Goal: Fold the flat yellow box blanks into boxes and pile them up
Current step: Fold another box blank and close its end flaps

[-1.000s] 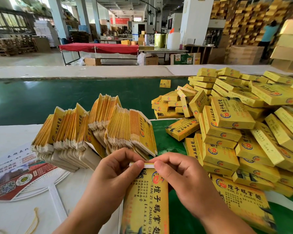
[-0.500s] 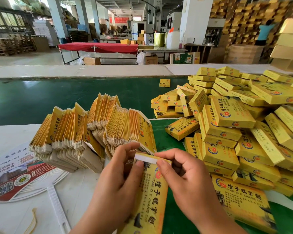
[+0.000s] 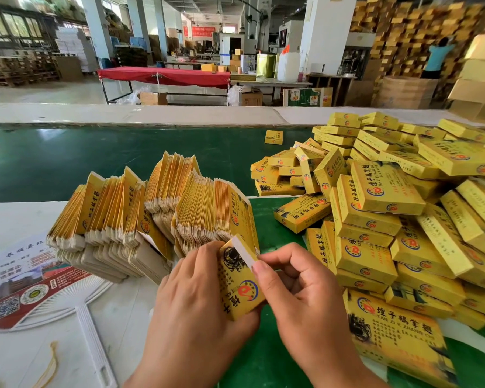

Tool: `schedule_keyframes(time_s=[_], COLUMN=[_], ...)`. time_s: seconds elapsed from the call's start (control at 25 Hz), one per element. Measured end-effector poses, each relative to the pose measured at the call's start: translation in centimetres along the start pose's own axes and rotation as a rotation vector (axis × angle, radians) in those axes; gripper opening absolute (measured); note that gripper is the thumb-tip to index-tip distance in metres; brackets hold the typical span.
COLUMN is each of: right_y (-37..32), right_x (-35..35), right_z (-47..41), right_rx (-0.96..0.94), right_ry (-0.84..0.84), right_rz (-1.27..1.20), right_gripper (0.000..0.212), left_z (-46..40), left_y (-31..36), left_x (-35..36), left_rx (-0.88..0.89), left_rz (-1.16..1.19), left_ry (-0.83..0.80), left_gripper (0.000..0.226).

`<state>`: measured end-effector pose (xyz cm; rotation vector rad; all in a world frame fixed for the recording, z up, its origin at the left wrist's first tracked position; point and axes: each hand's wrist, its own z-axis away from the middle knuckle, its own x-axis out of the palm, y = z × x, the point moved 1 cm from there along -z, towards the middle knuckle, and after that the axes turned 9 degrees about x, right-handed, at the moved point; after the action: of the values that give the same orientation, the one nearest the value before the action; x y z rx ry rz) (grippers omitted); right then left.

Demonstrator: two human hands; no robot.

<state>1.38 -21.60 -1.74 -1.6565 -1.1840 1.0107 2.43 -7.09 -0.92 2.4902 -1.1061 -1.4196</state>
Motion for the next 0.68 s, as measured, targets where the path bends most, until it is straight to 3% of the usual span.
schedule_keyframes(time_s=[0.28, 0.68], right_y=[-0.2, 0.1], right_x=[-0.6, -1.2], right_z=[-0.4, -0.8], right_rx=[0.032, 0.096], right_ry=[0.049, -0.029], right_rz=[-0.007, -0.005], right_gripper=[0.022, 0.013], left_z=[-0.3, -0.1], left_y=[-0.1, -0.4], left_x=[-0.2, 0.7], left_rx=[0.071, 0.139], left_rz=[0.005, -0.107], left_ry=[-0.021, -0.048], left_gripper=[0.069, 0.077])
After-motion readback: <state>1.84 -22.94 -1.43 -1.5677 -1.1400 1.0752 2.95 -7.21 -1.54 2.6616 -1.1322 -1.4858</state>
